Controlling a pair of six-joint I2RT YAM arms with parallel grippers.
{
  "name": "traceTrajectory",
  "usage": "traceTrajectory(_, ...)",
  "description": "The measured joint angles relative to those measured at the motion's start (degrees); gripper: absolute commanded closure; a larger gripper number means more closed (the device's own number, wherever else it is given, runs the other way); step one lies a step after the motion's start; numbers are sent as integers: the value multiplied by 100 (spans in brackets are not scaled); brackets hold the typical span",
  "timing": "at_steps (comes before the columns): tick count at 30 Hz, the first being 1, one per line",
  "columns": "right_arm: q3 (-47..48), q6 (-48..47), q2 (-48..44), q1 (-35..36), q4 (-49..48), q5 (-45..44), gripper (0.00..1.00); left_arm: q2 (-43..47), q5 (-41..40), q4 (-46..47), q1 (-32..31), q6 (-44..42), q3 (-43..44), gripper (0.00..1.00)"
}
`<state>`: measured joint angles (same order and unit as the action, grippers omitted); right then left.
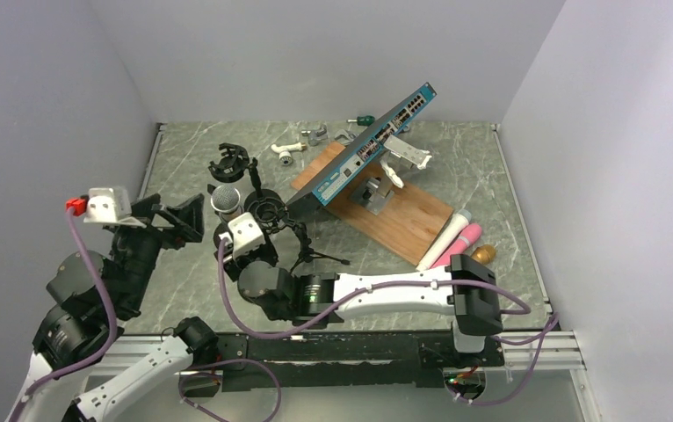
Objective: Remove the microphone from the stand
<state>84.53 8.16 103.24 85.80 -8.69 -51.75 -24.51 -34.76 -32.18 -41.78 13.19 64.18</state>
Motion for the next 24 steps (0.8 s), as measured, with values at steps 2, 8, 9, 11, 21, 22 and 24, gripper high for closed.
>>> traceTrajectory(2,-199,-166,-133,-2,-146,219,65,-109,186,-11,0,2,0,8)
traceTrajectory(8,-894,-428,-651,-190,-555,1237,68,-391,636,-20,0,-2,0,2)
traceTrajectory(9,-1008,-437,-756,-251,-579,1482,69,-402,697,-22,0,-4,0,1)
traceTrajectory(11,-1086,-435,-855,-363,-555,1847,69,-422,848,-20,0,-24,0,1)
traceTrajectory(21,-1228,-490,-962,-586,-612,2658,68,-992,1401,-208,0,-13,57,17)
traceTrajectory(22,-1241,-501,-964,-586,-645,2664,68,-1038,1390,-254,0,-11,52,22)
traceTrajectory(24,-1285,-511,-975,-590,-704,2677,67,-1056,1357,-256,0,-9,-13,33)
